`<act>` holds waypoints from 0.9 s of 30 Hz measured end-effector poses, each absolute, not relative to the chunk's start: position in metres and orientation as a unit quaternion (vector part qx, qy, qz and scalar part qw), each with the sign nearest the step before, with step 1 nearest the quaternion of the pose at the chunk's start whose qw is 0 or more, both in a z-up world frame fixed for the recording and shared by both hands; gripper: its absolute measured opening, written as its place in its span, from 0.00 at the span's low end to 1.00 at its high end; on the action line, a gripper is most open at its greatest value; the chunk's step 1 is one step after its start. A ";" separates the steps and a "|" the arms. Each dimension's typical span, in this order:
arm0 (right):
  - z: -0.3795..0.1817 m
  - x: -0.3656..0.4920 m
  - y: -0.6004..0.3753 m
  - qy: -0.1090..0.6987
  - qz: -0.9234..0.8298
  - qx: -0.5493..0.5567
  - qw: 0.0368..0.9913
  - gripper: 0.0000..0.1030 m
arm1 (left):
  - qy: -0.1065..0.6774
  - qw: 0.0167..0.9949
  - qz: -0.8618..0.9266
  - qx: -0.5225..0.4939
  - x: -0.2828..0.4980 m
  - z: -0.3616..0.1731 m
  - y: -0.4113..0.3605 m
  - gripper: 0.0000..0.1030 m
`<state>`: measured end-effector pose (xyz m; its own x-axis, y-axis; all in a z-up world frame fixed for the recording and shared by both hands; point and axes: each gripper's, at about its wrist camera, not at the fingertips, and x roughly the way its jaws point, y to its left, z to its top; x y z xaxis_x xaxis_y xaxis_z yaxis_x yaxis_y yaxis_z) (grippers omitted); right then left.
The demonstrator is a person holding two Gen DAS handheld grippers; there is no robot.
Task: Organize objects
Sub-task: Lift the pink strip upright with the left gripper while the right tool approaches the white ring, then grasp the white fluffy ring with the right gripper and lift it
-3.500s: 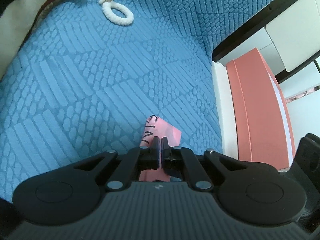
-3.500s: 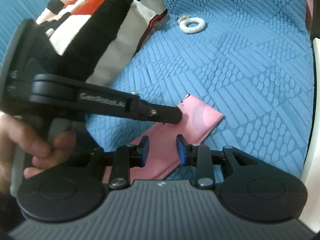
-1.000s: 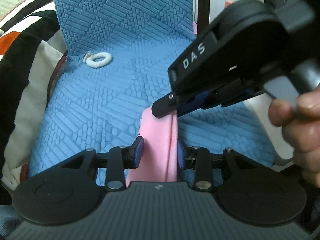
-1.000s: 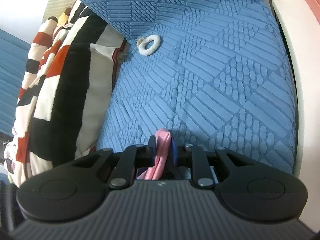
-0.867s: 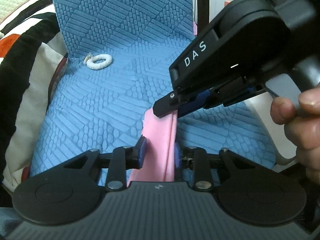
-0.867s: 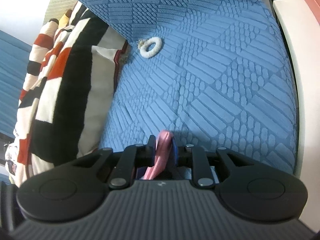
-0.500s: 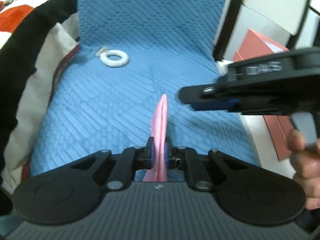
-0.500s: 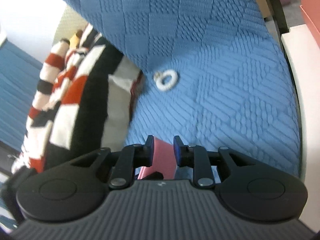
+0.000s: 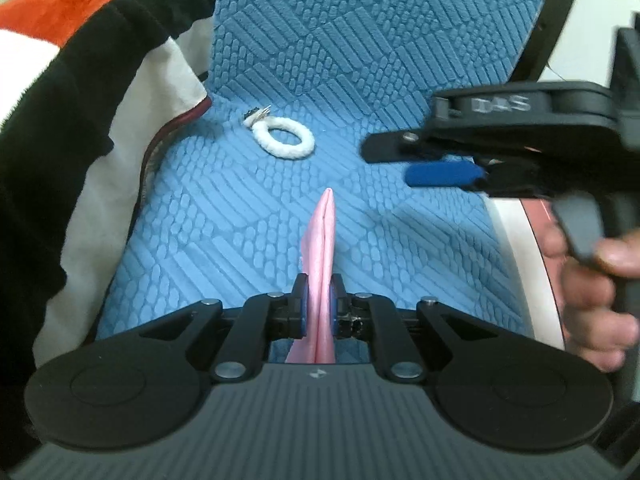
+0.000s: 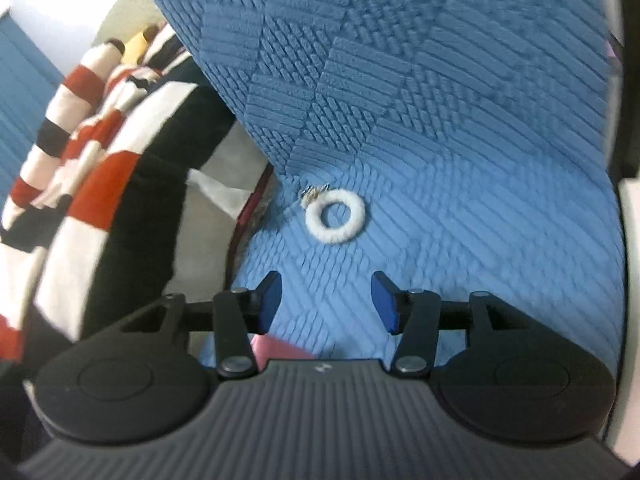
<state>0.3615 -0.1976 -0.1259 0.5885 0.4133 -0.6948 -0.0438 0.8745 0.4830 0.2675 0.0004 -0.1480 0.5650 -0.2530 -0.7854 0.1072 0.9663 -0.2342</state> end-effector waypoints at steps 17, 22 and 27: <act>-0.167 0.457 -0.165 0.452 0.124 0.119 0.876 0.46 | 0.479 0.864 -0.090 -0.127 0.285 -0.162 0.023 0.12; -0.171 0.465 -0.151 0.447 0.123 0.071 0.883 0.40 | 0.479 0.864 -0.092 -0.124 0.284 -0.161 0.026 0.12; -0.171 0.463 -0.133 0.440 0.120 0.006 0.890 0.17 | 0.479 0.864 -0.093 -0.125 0.284 -0.162 0.028 0.12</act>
<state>0.4632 -0.1327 -0.1705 0.5840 0.2184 -0.7819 -0.2085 0.9712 0.1156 0.2843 0.0278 -0.1618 0.5240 -0.2815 -0.8038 0.0415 0.9511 -0.3061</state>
